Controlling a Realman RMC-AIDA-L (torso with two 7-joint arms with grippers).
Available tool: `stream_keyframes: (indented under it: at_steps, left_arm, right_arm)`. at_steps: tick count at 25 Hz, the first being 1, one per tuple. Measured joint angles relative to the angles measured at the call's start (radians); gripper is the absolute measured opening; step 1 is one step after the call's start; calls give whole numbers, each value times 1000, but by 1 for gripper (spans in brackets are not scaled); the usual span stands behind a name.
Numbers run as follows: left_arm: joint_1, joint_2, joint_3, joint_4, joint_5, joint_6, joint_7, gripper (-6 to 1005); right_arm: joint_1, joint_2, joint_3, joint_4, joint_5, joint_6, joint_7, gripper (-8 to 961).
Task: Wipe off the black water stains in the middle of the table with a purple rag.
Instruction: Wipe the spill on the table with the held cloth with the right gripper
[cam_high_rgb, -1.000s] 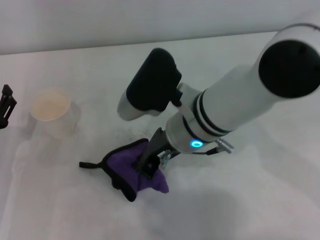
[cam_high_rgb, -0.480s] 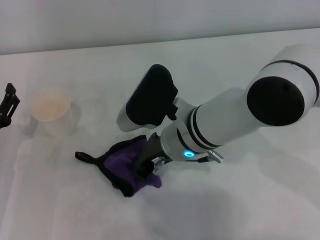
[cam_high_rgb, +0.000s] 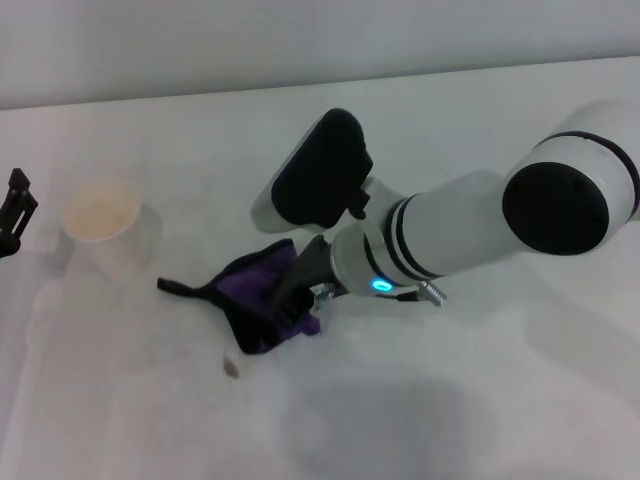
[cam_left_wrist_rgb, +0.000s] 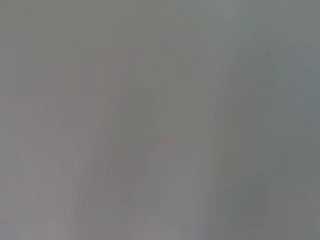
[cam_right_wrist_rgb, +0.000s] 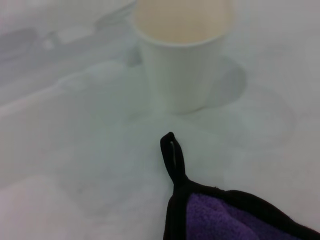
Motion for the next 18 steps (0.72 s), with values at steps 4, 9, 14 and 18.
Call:
stream_keyframes:
  at_steps: [4, 9, 14, 18]
  left_arm:
    - [3, 0, 0, 0, 0, 0, 0, 862]
    - [-1, 0, 0, 0, 0, 1, 0, 861]
    - [-4, 0, -1, 0, 0, 1, 0, 861]
    - [-6, 0, -1, -1, -3, 2, 0, 861]
  right_arm:
    - [-2, -3, 6, 21, -3, -33, 0, 54]
    - [6, -2, 10, 17, 23, 12, -33, 54]
    - [28, 0, 14, 9, 195, 135, -175, 54]
    - [41, 0, 18, 15, 249, 211, -215, 54]
